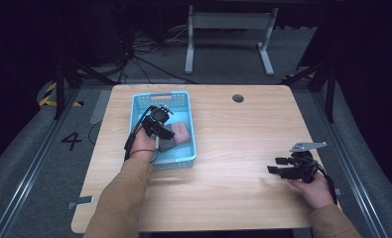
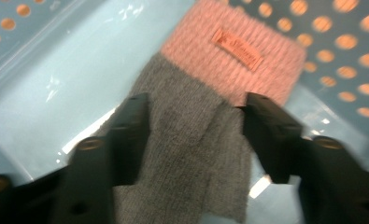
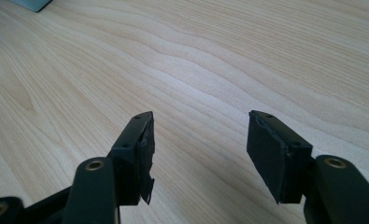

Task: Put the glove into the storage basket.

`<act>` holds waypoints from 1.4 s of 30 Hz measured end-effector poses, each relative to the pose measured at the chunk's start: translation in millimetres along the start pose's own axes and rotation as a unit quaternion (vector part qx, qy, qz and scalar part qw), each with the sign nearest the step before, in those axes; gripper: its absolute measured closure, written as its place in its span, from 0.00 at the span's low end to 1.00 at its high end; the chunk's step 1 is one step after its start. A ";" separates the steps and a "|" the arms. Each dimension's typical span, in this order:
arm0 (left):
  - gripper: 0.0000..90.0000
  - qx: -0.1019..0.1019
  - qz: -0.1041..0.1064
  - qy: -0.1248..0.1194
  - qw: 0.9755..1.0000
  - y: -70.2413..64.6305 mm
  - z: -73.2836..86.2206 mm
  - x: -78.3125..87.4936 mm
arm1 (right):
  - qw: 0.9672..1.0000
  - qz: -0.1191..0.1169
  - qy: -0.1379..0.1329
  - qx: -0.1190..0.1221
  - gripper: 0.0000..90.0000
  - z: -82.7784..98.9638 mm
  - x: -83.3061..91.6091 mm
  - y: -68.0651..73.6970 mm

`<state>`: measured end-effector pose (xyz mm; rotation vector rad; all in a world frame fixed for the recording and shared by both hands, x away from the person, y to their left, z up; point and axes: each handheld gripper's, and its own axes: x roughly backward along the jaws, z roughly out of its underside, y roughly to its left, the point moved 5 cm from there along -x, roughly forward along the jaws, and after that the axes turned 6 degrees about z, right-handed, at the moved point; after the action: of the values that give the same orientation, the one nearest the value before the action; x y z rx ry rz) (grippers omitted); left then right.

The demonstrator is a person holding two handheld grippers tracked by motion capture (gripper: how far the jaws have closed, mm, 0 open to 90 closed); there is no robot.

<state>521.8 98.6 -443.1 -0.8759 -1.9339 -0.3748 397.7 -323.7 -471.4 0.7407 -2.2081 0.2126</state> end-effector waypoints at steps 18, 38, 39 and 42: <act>0.96 0.030 0.019 0.045 0.998 7.6 4.0 -25.3 | 1.000 0.000 0.002 -0.001 0.47 1.1 1.4 -0.3; 0.73 -0.012 0.024 -0.072 0.997 -27.8 5.8 38.0 | 1.000 -0.008 -0.002 0.023 0.47 -18.2 -10.4 9.2; 0.73 -0.014 0.030 -0.080 0.996 -31.2 7.0 42.1 | 1.000 -0.009 -0.002 0.025 0.47 -19.3 -11.4 9.9; 0.70 -0.037 0.043 -0.096 0.994 -43.9 11.9 55.4 | 1.000 -0.011 -0.003 0.029 0.48 -22.4 -13.4 11.1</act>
<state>466.6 98.2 -397.4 -1.0735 -2.0601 -0.3236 412.5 -300.4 -465.0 0.7970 -2.2069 0.2639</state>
